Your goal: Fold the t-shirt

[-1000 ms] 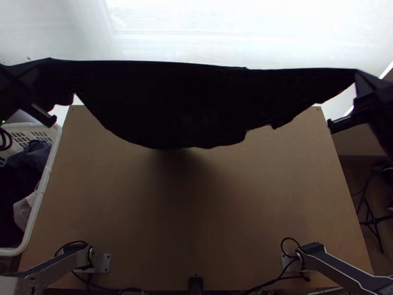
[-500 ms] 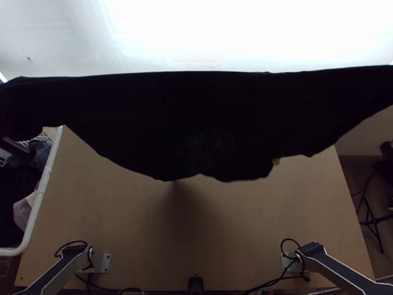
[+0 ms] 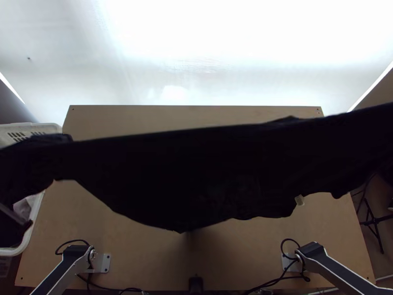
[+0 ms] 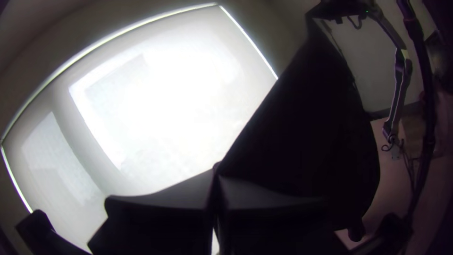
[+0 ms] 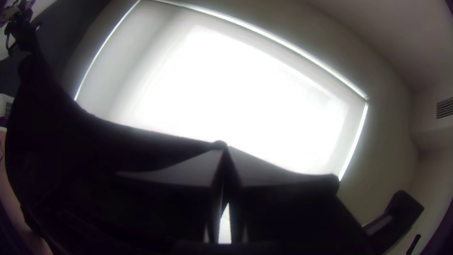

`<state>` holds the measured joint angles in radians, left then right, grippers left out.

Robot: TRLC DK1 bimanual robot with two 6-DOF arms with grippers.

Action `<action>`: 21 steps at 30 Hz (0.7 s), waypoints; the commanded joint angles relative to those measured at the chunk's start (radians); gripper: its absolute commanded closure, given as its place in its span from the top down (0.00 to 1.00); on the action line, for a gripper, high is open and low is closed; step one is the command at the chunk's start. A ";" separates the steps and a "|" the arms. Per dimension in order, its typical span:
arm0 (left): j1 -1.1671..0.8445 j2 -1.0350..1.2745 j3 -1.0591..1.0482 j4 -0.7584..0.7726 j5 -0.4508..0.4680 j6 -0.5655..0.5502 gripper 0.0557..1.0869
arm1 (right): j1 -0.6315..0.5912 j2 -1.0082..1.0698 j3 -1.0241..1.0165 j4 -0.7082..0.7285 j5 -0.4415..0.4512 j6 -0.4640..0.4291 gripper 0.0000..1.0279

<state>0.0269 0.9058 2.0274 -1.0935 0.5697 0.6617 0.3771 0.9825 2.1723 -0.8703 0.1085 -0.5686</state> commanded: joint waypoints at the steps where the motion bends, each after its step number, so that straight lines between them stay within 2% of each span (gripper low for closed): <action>1: -0.015 -0.111 -0.107 -0.174 0.056 -0.068 0.04 | 0.002 -0.120 -0.172 -0.119 -0.056 0.087 0.03; 4: -0.013 -0.228 -0.308 -0.210 0.059 -0.077 0.04 | 0.002 -0.249 -0.393 -0.182 -0.067 0.133 0.03; 6: -0.002 -0.318 -0.538 -0.215 0.053 -0.076 0.04 | -0.003 -0.334 -0.563 -0.205 -0.075 0.148 0.03; 7: -0.002 -0.367 -0.681 -0.209 0.022 -0.053 0.04 | -0.009 -0.377 -0.657 -0.199 -0.075 0.154 0.03; 9: -0.002 -0.455 -0.950 -0.143 -0.036 0.007 0.04 | -0.009 -0.456 -0.871 -0.162 -0.066 0.141 0.03; 11: -0.001 -0.502 -1.194 -0.016 -0.076 0.018 0.04 | -0.017 -0.533 -1.117 -0.073 -0.056 0.128 0.03; 14: -0.004 -0.459 -1.460 0.227 -0.091 0.010 0.04 | -0.032 -0.601 -1.451 0.126 -0.058 0.099 0.03; 16: -0.044 -0.303 -1.563 0.454 -0.117 -0.025 0.04 | -0.052 -0.556 -1.617 0.317 -0.058 0.098 0.03; 19: -0.082 0.070 -1.550 0.738 -0.166 -0.050 0.04 | -0.127 -0.331 -1.732 0.620 -0.096 0.099 0.03; 21: -0.076 0.262 -1.484 0.854 -0.168 -0.037 0.04 | -0.191 -0.130 -1.726 0.783 -0.144 0.111 0.03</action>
<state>-0.0185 0.7204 0.6952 -0.6788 0.4576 0.6353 0.3073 0.5621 0.7635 -0.5579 0.0338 -0.4648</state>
